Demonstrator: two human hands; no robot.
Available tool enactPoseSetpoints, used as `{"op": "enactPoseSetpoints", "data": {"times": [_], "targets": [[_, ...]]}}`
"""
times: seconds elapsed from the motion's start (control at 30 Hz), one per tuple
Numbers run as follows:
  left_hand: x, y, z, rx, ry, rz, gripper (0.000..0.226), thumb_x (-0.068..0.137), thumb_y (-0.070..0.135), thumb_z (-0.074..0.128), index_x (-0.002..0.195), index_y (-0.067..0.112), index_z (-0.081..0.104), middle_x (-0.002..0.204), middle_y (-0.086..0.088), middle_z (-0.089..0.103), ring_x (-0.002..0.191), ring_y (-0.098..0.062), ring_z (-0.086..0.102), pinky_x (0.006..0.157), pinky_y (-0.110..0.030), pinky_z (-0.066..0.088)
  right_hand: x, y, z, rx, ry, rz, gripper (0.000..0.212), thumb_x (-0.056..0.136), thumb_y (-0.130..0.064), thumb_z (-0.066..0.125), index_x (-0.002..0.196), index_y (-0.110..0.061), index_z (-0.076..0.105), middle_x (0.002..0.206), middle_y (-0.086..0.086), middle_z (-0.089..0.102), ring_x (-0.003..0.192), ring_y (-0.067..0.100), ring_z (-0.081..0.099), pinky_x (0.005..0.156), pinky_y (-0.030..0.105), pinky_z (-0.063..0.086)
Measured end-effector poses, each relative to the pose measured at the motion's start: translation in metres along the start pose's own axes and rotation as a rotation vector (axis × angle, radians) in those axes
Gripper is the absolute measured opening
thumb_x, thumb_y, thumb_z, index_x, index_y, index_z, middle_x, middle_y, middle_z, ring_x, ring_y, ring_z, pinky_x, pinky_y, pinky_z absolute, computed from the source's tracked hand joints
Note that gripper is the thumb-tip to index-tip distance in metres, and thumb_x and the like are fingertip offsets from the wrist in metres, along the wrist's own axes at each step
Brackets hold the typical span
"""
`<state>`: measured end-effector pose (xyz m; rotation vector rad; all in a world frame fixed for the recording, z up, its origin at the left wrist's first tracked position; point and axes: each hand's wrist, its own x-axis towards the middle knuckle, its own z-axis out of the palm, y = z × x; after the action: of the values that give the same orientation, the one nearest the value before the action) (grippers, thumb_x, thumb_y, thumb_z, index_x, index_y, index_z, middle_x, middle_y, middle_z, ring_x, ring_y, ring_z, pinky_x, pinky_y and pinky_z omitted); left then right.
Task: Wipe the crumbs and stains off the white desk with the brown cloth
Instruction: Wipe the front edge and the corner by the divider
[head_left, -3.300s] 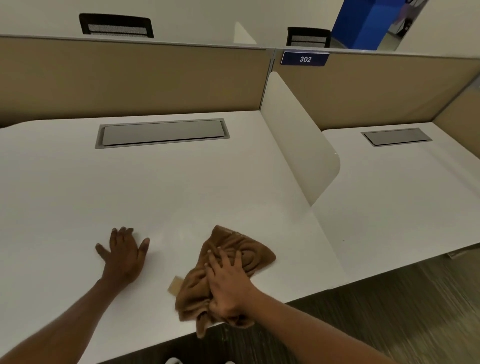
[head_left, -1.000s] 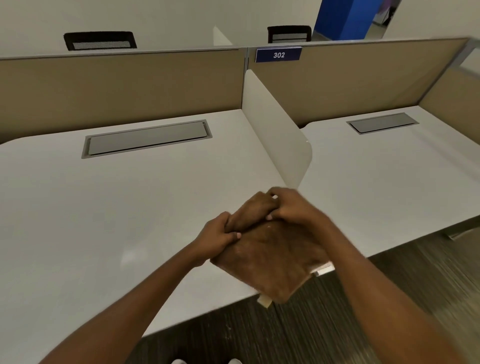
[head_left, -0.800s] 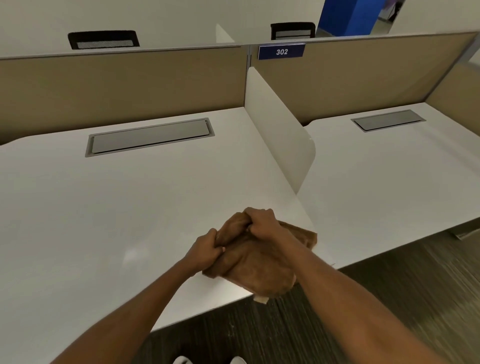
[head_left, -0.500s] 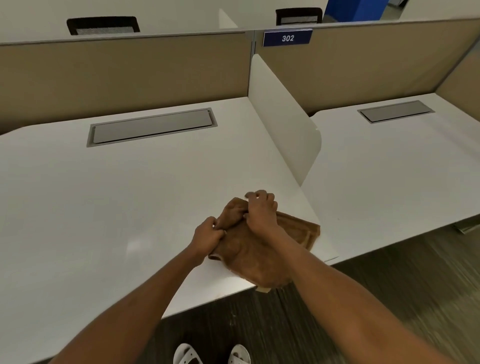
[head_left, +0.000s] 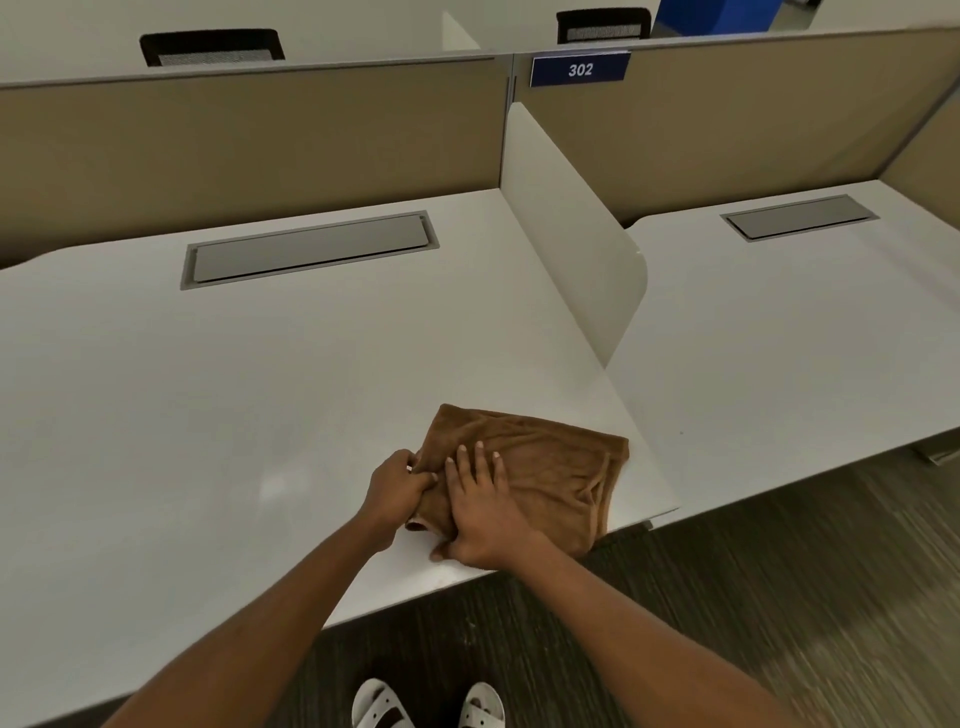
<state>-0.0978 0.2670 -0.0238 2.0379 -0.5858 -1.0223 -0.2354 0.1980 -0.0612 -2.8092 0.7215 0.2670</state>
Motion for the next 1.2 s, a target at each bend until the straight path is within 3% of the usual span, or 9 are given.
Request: {"op": "enactPoseSetpoints", "data": {"times": [0.2,0.5,0.63,0.77,0.83,0.93,1.0,1.1,1.2], "targets": [[-0.005,-0.013,-0.004,0.004,0.053,-0.067,0.010,0.086,0.022,0.064,0.087,0.015,0.056,0.086,-0.007,0.064,0.078,-0.021,0.063,0.055,-0.025,0.047,-0.002,-0.011,-0.007,0.007,-0.004,-0.068,0.072,0.095,-0.032,0.047,0.152,-0.005,0.013,0.160,0.022,0.009,0.146,0.044,-0.007,0.117,0.060,-0.006],[-0.029,-0.029,-0.008,0.413,0.074,0.025,0.032,0.093,0.042,0.048,0.078,0.016,0.056,0.070,-0.003,0.065,0.052,-0.017,0.064,0.048,-0.028,0.052,-0.048,-0.019,-0.009,-0.020,-0.098,-0.253,0.071,0.090,-0.027,0.048,0.151,-0.005,0.019,0.160,0.021,0.012,0.147,0.037,-0.009,0.116,0.058,-0.012],[-0.034,-0.037,-0.021,0.691,0.238,0.251,0.031,0.091,0.048,0.049,0.075,0.022,0.053,0.065,0.009,0.059,0.055,-0.009,0.054,0.052,-0.025,0.043,-0.073,-0.021,-0.010,-0.087,-0.158,-0.330,0.071,0.091,-0.034,0.045,0.151,-0.005,0.019,0.160,0.021,0.010,0.147,0.036,-0.011,0.116,0.061,-0.009],[-0.032,-0.050,-0.029,0.801,0.322,0.605,0.026,0.087,0.037,0.057,0.089,0.012,0.061,0.073,-0.005,0.067,0.062,-0.023,0.061,0.053,-0.025,0.040,-0.070,-0.029,-0.029,-0.039,-0.340,-0.296,0.078,0.094,-0.054,0.035,0.150,-0.002,0.018,0.160,0.023,0.004,0.146,0.039,-0.012,0.114,0.060,-0.010],[-0.029,-0.056,-0.032,0.863,0.268,0.669,0.039,0.087,0.042,0.044,0.093,0.008,0.062,0.084,-0.011,0.068,0.075,-0.029,0.062,0.064,-0.035,0.049,-0.059,-0.038,-0.042,0.080,-0.386,-0.182,0.085,0.090,-0.070,0.022,0.140,-0.004,0.041,0.154,0.025,0.027,0.146,0.040,0.010,0.115,0.061,-0.002],[-0.027,-0.067,-0.034,0.839,0.212,0.618,0.052,0.088,0.044,0.037,0.109,0.002,0.060,0.110,-0.019,0.065,0.102,-0.037,0.059,0.091,-0.049,0.049,-0.040,-0.050,-0.050,0.256,0.028,0.084,0.073,0.091,-0.069,0.019,0.102,-0.014,0.066,0.112,0.011,0.067,0.116,0.027,0.055,0.116,0.058,0.017],[-0.027,-0.075,-0.035,0.809,0.192,0.561,0.055,0.090,0.043,0.036,0.118,0.000,0.056,0.122,-0.022,0.059,0.116,-0.039,0.052,0.103,-0.052,0.042,-0.029,-0.056,-0.039,0.146,0.178,0.211,0.069,0.090,-0.065,0.032,0.126,-0.011,0.057,0.138,0.018,0.053,0.135,0.035,0.037,0.118,0.058,0.009],[-0.027,-0.078,-0.036,0.741,0.199,0.538,0.055,0.091,0.041,0.033,0.123,0.000,0.053,0.128,-0.021,0.055,0.123,-0.038,0.046,0.108,-0.052,0.036,-0.025,-0.068,-0.008,0.085,0.105,0.366,0.096,0.085,-0.073,0.027,0.153,-0.008,0.008,0.158,0.028,-0.003,0.144,0.046,-0.014,0.114,0.062,-0.010],[-0.024,-0.078,-0.035,0.721,0.216,0.586,0.049,0.093,0.036,0.033,0.124,0.002,0.050,0.130,-0.020,0.053,0.127,-0.037,0.041,0.112,-0.054,0.030,-0.023,-0.073,0.011,0.036,0.116,0.363,0.104,0.079,-0.081,0.013,0.152,-0.009,-0.003,0.156,0.030,-0.011,0.143,0.047,-0.018,0.110,0.066,-0.011]]}}
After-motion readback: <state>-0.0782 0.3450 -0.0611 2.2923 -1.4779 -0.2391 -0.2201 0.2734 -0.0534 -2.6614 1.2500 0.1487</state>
